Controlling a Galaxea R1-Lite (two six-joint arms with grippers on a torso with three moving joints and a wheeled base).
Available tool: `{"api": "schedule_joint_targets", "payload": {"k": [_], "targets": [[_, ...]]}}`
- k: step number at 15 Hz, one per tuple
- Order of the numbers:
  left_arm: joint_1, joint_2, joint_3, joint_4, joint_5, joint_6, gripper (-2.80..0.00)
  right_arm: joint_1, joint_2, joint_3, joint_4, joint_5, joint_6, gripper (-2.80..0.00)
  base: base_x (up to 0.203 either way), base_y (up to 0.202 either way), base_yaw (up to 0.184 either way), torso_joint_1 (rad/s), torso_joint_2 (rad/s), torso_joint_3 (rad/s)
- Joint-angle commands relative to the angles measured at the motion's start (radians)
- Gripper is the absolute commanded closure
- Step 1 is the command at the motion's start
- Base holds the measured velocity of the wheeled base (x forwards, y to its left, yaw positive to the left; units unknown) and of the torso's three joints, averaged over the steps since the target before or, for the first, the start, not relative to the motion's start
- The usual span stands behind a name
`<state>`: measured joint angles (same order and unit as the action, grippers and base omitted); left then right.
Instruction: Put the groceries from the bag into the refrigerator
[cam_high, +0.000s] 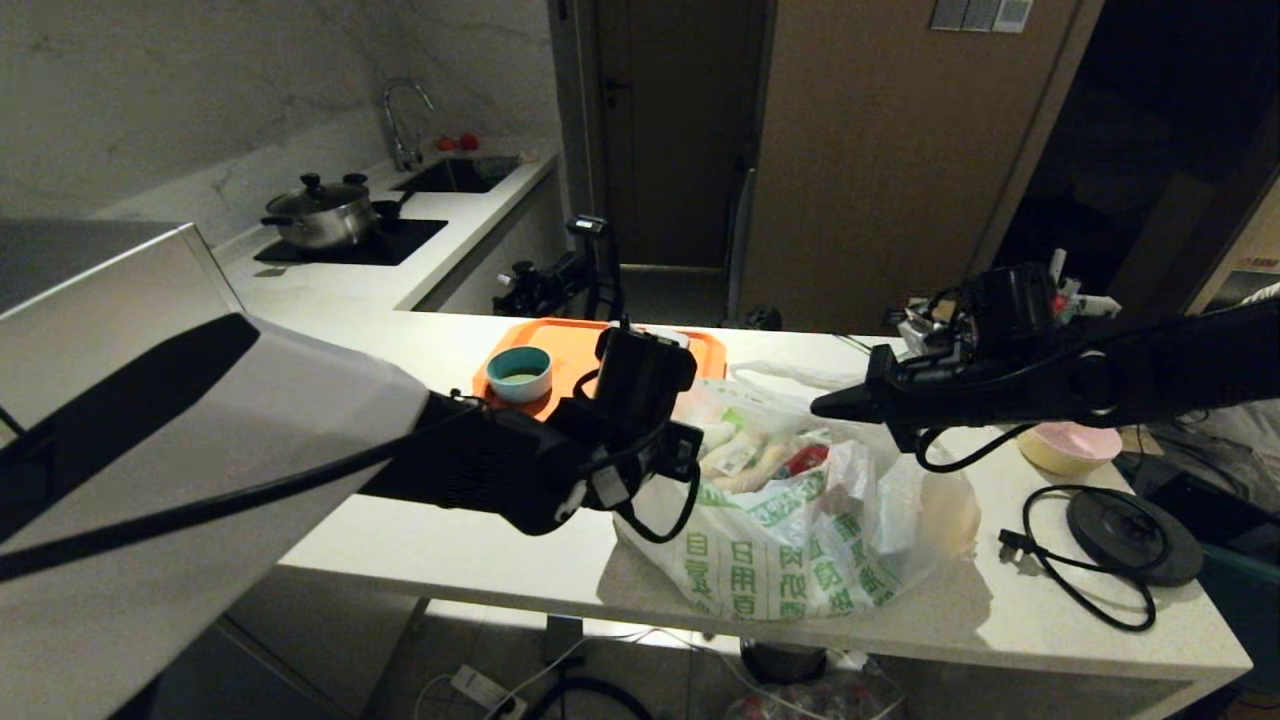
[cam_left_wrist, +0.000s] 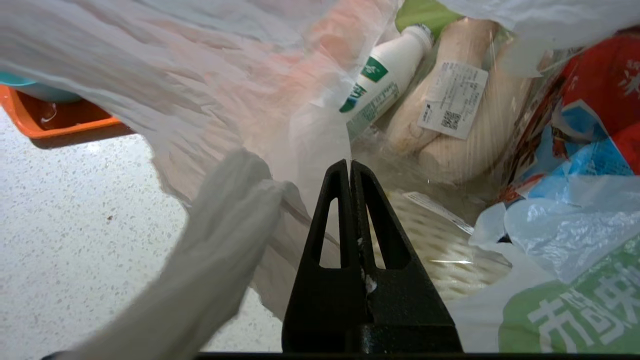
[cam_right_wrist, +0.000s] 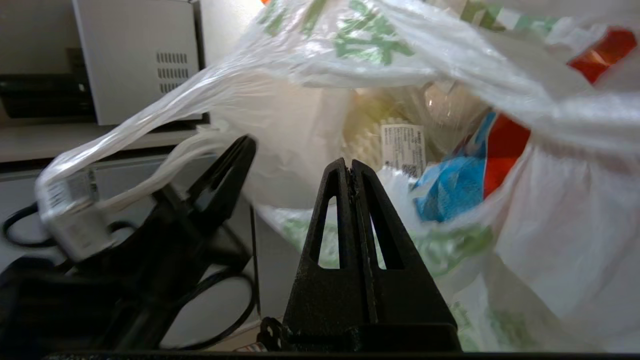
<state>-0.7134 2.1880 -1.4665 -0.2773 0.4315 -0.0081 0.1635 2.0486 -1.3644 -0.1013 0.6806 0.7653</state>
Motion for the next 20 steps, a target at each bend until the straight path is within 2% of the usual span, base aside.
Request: {"api": "schedule_joint_targets", "payload": {"k": [1, 9, 15, 18, 20], "targets": [[0.0, -0.011, 0.008, -0.011, 0.003, -0.001, 0.0, 0.006, 0.074, -0.029, -0.001, 0.003, 0.004, 0.0, 0.0, 0.0, 0.0, 0.0, 0.0, 0.0], [0.0, -0.013, 0.009, -0.014, -0.004, 0.0, 0.0, -0.006, 0.266, -0.202, 0.009, 0.0, 0.003, 0.0, 0.0, 0.0, 0.0, 0.0, 0.0, 0.0], [0.002, -0.017, 0.036, -0.035, -0.006, -0.001, 0.0, -0.082, 0.341, -0.42, 0.156, -0.003, 0.003, 0.0, 0.0, 0.0, 0.0, 0.0, 0.0, 0.0], [0.0, -0.016, 0.043, -0.045, -0.006, -0.001, 0.0, -0.113, 0.369, -0.493, 0.175, -0.009, 0.005, 0.0, 0.0, 0.0, 0.0, 0.0, 0.0, 0.0], [0.0, -0.017, 0.046, -0.045, -0.007, -0.001, 0.0, -0.131, 0.378, -0.531, 0.179, -0.047, 0.004, 0.0, 0.0, 0.0, 0.0, 0.0, 0.0, 0.0]]}}
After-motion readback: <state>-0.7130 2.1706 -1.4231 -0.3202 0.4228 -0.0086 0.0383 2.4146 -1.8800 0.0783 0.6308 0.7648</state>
